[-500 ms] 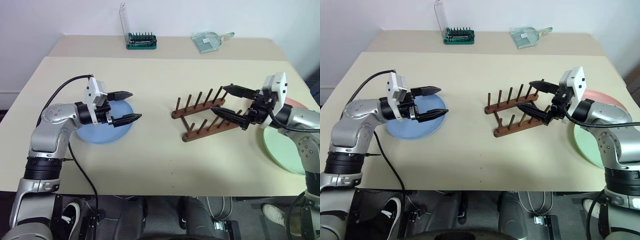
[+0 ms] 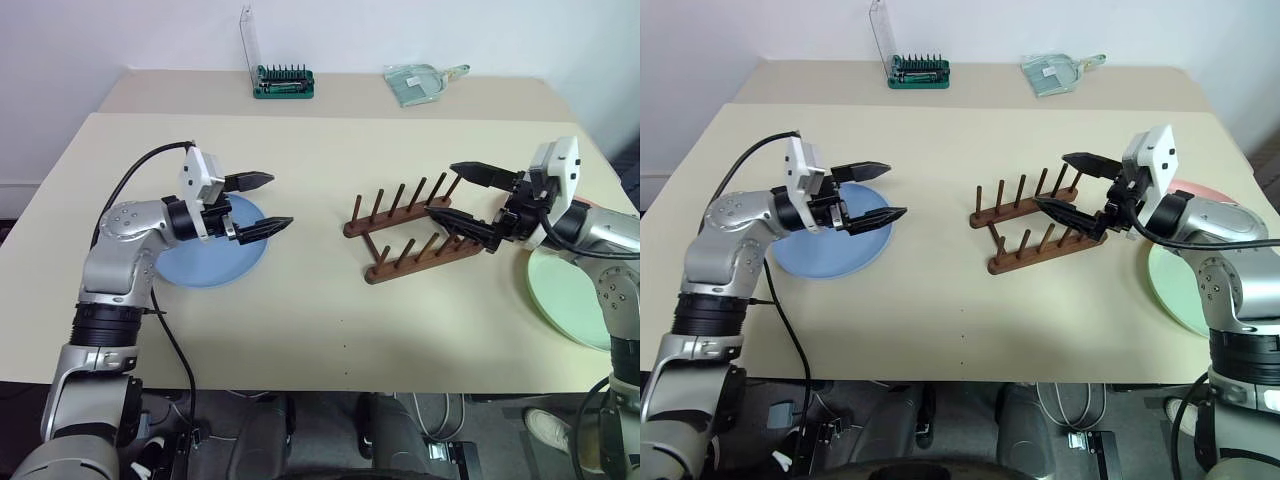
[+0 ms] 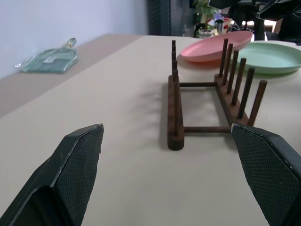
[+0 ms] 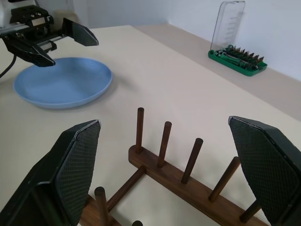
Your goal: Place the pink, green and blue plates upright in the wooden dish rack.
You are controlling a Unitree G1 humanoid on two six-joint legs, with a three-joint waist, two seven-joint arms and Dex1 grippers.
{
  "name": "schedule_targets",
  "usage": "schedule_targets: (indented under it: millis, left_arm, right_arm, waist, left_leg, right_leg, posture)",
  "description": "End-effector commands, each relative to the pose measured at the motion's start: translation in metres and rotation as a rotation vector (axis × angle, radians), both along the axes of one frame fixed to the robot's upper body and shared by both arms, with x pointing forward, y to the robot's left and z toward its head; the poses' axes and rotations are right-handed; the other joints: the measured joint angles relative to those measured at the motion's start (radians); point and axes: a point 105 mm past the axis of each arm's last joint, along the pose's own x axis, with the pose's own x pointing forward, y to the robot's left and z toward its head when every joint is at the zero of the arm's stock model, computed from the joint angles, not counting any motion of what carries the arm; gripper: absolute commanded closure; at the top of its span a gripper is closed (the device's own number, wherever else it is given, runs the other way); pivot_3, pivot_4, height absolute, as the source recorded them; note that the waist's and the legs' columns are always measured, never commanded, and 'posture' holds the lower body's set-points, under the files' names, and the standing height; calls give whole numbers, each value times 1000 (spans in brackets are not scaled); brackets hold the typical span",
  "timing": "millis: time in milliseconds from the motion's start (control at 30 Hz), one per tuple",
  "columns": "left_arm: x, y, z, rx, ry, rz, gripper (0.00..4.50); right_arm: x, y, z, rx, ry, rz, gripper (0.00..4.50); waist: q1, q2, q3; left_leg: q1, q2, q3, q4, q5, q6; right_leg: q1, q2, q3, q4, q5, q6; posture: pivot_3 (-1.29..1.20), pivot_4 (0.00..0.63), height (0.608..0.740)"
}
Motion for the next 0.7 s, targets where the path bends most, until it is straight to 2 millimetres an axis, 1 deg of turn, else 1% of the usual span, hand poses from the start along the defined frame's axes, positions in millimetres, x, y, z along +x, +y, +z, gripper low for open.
schedule_targets:
  millis: [33, 100, 167, 233, 333, 400, 500, 600, 633, 700]
  left_arm:
    - [-4, -6, 13, -15, -54, -32, 0]
    - [-5, -8, 13, -15, -54, -48, 0]
    - [-3, -1, 14, -11, -50, -50, 0]
    - [-3, -2, 15, 3, -52, -68, 0]
    - [-4, -9, 21, 0, -39, -104, 0]
    - [-3, -9, 24, 2, -35, -111, 0]
    - [-11, -19, 19, 17, -3, -163, 0]
    - [-21, -35, 8, 28, 46, -205, 0]
    - [-25, -41, 3, 41, 59, -223, 0]
    - [-28, -51, -8, 57, 150, -245, 0]
  right_arm:
    - [-6, 1, 13, -1, -62, 5, 48]
    - [-8, 1, 13, 12, -60, 5, 48]
    - [-7, 9, 10, 11, -59, 7, 48]
    - [-10, 10, 9, 16, -59, 7, 48]
    - [-17, 1, 15, 40, -74, 1, 48]
    - [-18, 3, 18, 52, -83, 7, 48]
    - [-20, -1, 12, 58, -63, 9, 48]
    - [-32, -8, 1, 21, -6, 15, 48]
    - [-37, -12, -1, 11, 15, 16, 48]
    - [-43, -23, -1, 0, 31, -9, 48]
  waist:
    - [-1, 0, 0]
    - [-3, 0, 0]
    - [-2, 0, 0]
    - [-1, 0, 0]
    - [4, 0, 0]
    - [3, 0, 0]
    - [-1, 0, 0]
    - [1, 0, 0]
    - [3, 0, 0]
    - [3, 0, 0]
  left_leg:
    - [0, 0, 0, 0, 0, 0]
    - [0, 0, 0, 0, 0, 0]
    - [0, 0, 0, 0, 0, 0]
    - [0, 0, 0, 0, 0, 0]
    - [0, 0, 0, 0, 0, 0]
    - [-1, 0, 0, 1, 0, 0]
    - [0, 0, 0, 1, 0, 0]
    - [0, 0, 0, 0, 0, 0]
    - [0, 0, 0, 0, 0, 0]
    - [-1, 0, 0, 0, 0, 0]
  right_leg:
    - [0, 0, 0, 0, 0, 0]
    - [0, 0, 0, 0, 0, 0]
    - [0, 0, 0, 0, 0, 0]
    - [0, 0, 0, 0, 0, 0]
    - [0, 0, 0, 0, 0, 0]
    - [0, 0, 0, 0, 0, 0]
    - [0, 0, 0, 0, 0, 0]
    - [0, 0, 0, 0, 0, 0]
    - [0, 0, 0, 0, 0, 0]
    - [0, -1, 0, 0, 0, 0]
  posture:
    - [0, 150, 740]
    - [0, 150, 740]
    - [0, 150, 740]
    - [0, 150, 740]
    - [0, 150, 740]
    - [0, 150, 740]
    - [0, 150, 740]
    - [0, 150, 740]
    - [0, 150, 740]
    - [0, 150, 740]
